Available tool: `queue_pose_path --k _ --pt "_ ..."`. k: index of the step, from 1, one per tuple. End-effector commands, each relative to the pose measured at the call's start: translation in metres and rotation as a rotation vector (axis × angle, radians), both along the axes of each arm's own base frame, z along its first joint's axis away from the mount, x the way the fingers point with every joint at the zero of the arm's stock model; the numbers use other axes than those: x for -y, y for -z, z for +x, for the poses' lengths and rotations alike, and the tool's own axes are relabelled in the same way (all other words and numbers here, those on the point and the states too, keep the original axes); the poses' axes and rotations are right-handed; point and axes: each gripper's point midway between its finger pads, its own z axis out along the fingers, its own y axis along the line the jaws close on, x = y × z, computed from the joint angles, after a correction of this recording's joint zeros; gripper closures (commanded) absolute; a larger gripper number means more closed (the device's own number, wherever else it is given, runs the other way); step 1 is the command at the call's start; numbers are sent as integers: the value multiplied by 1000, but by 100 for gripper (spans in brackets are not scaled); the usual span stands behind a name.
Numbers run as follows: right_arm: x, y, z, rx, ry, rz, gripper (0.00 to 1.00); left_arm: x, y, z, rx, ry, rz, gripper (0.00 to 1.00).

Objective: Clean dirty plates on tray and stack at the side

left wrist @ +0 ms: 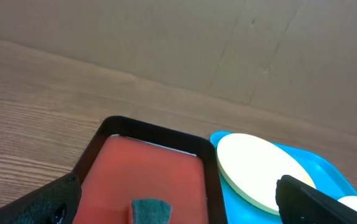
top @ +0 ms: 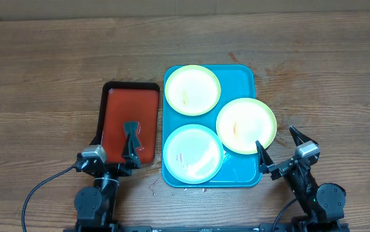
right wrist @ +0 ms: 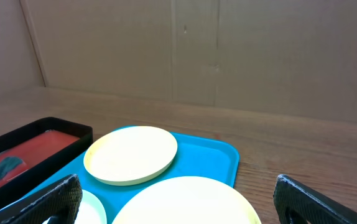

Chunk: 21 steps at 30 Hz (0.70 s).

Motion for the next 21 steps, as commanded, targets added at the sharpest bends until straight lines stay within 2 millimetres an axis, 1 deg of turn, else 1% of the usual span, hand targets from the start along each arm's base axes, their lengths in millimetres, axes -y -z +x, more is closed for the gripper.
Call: queue_pose_path --k 1,3,5,6,7,8,10,13,14,16,18,20,21 --pt "-2 1 -1 6 -12 0 0 2 -4 0 20 13 6 0" --pt "-2 1 -1 7 -13 0 0 6 -4 0 19 31 -18 0" --pt "-4 -3 -1 23 -19 2 0 14 -4 -1 17 77 -66 0" --pt "-4 -6 -2 37 -25 4 0 14 -6 -1 23 77 -79 0" --pt "-11 -13 -6 49 -72 40 0 16 -12 -1 43 83 -110 0" --pt "-14 -16 -7 46 -92 76 0 18 -17 -1 64 97 -112 0" --pt "-18 -24 -11 39 -124 147 0 24 -34 -4 118 140 -111 0" --pt "-23 -53 -20 73 -171 198 0 25 -55 -8 136 142 -110 0" --pt "-23 -67 -24 94 -175 198 0 24 -61 -9 127 136 -105 0" --pt "-22 -88 -29 105 -175 194 0 24 -77 -12 95 136 -70 0" --pt "-21 -108 -32 66 -168 193 0 24 -90 -11 43 136 -43 0" --pt "-22 -121 -31 -19 -160 185 0 24 -105 -7 -43 139 -11 0" --pt "-22 -125 -29 -67 -155 178 0 25 -110 -5 -83 143 1 0"
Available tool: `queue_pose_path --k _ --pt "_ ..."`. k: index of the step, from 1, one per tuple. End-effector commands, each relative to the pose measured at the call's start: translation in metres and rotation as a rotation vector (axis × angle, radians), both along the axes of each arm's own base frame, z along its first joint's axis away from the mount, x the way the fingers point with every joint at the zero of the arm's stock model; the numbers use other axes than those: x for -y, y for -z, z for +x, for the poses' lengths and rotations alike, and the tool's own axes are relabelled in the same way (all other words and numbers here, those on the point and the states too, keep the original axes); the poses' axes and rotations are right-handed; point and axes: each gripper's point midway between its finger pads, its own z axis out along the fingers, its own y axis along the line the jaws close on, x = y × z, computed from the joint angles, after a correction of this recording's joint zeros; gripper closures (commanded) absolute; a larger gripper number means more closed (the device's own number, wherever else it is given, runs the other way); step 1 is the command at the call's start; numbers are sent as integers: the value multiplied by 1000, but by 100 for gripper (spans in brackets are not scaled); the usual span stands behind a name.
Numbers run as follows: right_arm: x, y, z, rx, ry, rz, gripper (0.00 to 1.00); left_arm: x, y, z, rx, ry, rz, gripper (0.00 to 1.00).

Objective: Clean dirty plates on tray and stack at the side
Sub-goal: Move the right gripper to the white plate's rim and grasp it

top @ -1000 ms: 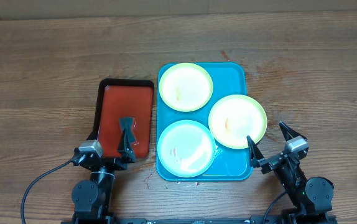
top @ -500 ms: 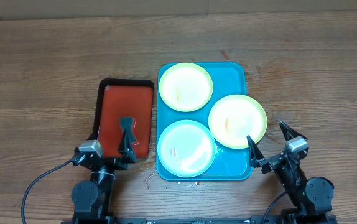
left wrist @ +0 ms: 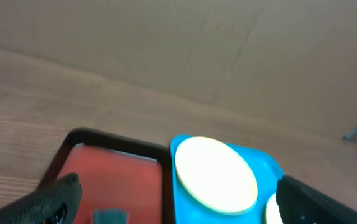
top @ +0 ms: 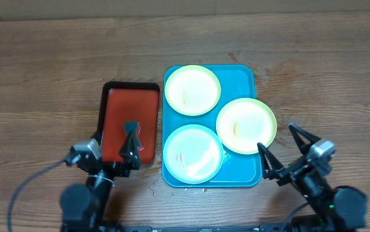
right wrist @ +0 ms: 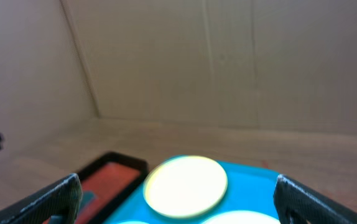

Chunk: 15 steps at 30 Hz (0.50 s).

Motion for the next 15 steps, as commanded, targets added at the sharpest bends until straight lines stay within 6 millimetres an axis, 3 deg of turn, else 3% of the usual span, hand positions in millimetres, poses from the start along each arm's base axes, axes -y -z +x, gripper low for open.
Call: queue_pose_path --k 1,8,15 --pt "-4 -45 -2 -86 -23 -2 0 6 -47 8 -75 46 83 0" --pt "-8 -57 28 -570 -27 -68 0 9 -68 26 -464 80 100 0" --pt "-44 -67 59 -773 -235 -11 0 9 -53 34 -707 121 156 0"
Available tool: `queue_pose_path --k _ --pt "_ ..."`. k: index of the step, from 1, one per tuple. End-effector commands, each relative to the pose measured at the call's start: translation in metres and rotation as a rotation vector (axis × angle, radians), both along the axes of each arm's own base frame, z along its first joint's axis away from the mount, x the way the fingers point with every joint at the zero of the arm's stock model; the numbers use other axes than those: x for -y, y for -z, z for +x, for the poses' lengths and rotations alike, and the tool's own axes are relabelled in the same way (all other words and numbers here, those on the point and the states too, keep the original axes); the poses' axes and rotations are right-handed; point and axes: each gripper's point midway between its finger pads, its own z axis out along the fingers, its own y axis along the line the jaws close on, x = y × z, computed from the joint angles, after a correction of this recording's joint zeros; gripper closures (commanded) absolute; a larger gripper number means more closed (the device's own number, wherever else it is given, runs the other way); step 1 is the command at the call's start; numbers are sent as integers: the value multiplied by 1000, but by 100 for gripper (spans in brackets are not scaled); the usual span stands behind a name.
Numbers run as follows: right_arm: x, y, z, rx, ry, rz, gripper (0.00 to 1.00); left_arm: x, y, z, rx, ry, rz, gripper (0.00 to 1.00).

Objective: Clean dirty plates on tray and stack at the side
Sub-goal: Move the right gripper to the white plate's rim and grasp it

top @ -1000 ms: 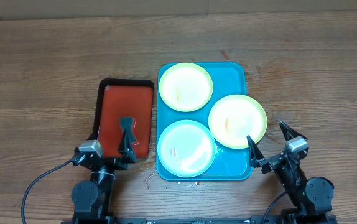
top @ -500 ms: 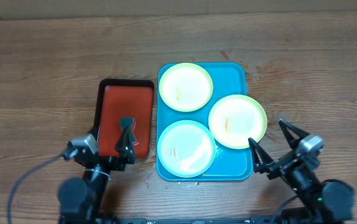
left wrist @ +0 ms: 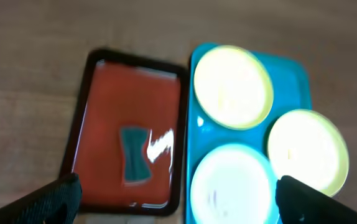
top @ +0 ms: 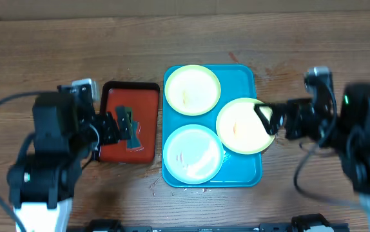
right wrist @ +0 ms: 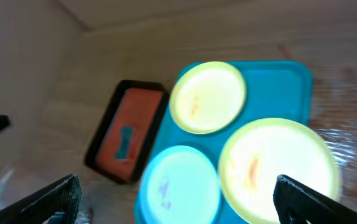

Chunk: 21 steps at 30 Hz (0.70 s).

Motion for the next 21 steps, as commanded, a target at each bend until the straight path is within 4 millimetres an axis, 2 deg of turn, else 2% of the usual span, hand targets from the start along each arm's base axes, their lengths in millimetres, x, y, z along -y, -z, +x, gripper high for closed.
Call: queue_pose_path --k 1,3,5,8,9,11,13,17,21 --pt "-25 -3 3 -71 -123 98 0 4 4 5 -51 54 24 0" --pt "-23 27 7 -207 -83 80 0 4 14 3 -100 54 23 0" --pt "-19 64 5 -360 -35 18 0 2 24 0 -153 49 31 0" --pt "-37 109 -8 -507 -81 -31 1 0 35 4 -198 42 43 0" --pt "-51 142 -20 -595 -93 -87 6 2 43 5 -238 47 37 0" --pt "-45 182 -28 -653 -26 -231 13 5 49 8 -266 57 23 0" --pt "-42 213 -36 -684 9 -343 13 7 56 10 -293 64 12 0" --pt "-54 254 -51 -708 -49 -410 17 7 67 9 -351 55 7 0" --pt "-57 283 -44 -684 -46 -429 26 10 68 11 -355 64 -8 0"
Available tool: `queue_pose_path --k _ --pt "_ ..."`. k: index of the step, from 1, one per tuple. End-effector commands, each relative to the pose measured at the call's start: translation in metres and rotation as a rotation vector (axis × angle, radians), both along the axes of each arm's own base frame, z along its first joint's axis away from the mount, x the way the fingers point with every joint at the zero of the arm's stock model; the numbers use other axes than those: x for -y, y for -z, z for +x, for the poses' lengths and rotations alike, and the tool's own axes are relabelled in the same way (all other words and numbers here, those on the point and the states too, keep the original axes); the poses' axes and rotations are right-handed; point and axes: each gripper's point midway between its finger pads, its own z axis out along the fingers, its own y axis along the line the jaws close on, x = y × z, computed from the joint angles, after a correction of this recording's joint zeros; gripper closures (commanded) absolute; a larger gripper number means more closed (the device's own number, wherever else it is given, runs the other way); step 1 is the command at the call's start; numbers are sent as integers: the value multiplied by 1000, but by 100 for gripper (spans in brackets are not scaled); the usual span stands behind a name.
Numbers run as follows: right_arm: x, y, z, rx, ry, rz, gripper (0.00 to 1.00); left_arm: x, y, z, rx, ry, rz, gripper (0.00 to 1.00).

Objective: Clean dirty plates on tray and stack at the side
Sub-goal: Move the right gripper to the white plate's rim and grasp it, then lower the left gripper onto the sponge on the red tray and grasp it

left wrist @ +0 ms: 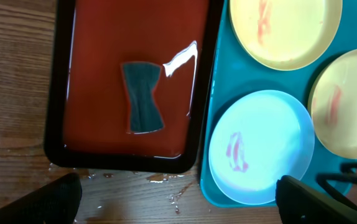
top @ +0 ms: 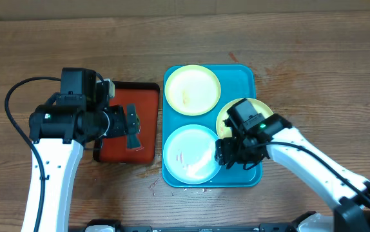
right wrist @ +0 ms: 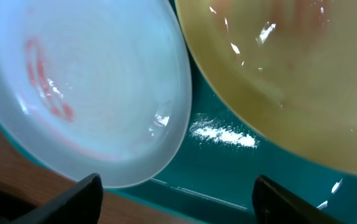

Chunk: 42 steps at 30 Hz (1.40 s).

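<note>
A blue tray (top: 246, 74) holds three plates, each with red smears: a yellow one at the back (top: 192, 89), a pale blue one at the front (top: 193, 153) and a yellow one on the right (top: 262, 113), partly under my right arm. My right gripper (top: 236, 154) hangs open low over the tray's front, between the pale blue plate (right wrist: 91, 87) and the right yellow plate (right wrist: 290, 74), with nothing between its fingers (right wrist: 79, 199). My left gripper (top: 131, 125) is open above the red tray. The grey sponge (left wrist: 143, 96) lies in that tray.
The black-rimmed red tray (top: 145, 90) stands left of the blue tray, and its floor (left wrist: 91, 37) shines as if wet. Small wet spots (left wrist: 166, 180) lie on the wooden table (top: 314, 51) in front of both trays. A cardboard wall runs along the back.
My right gripper has moved from above the right yellow plate to low over the tray's front beside the pale blue plate. My left gripper stands lower over the red tray. Both are still open.
Both arms first stood folded at the table's front edge, grippers open. Then they were slightly raised. Then the left was high over the red tray and the right over the right plate. Now both are lower. No plate and no sponge has moved.
</note>
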Motion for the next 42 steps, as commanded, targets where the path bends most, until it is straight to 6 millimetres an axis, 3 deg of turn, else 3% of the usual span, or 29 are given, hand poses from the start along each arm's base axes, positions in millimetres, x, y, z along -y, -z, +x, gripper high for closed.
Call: queue_pose_path --k 1,5,11,15,16,17,19,23,25,28,31,35,39,42 --pt "5 20 9 36 27 -46 32 8 -8 5 29 33 -32 0" --pt "-9 29 11 26 13 18 68 8 -8 5 28 33 -32 0" --pt "-2 32 16 52 17 -24 84 7 -7 2 14 29 -24 1" --pt "11 37 31 131 40 -97 85 6 -7 2 14 25 -25 3" --pt "9 37 33 141 41 -86 83 6 -7 2 14 25 -25 3" --pt "6 39 32 141 37 -68 74 6 -7 2 13 22 -25 3" --pt "6 42 29 135 32 -67 67 6 -7 2 15 22 -25 3" --pt "-4 47 8 63 -85 6 65 5 -7 4 24 20 -19 3" --pt "-3 48 8 68 -85 2 69 5 -8 6 30 20 -18 3" --pt "3 49 22 126 -55 -43 94 0 -7 7 33 8 12 3" --pt "8 48 37 182 8 -80 96 -9 -5 7 28 -26 53 3" --pt "9 47 42 203 27 -85 96 -23 4 5 -5 -128 103 4" --pt "15 47 47 221 72 -117 96 -33 32 1 -70 -200 144 5" --pt "14 47 49 227 74 -114 96 -33 66 1 -124 -203 149 10"
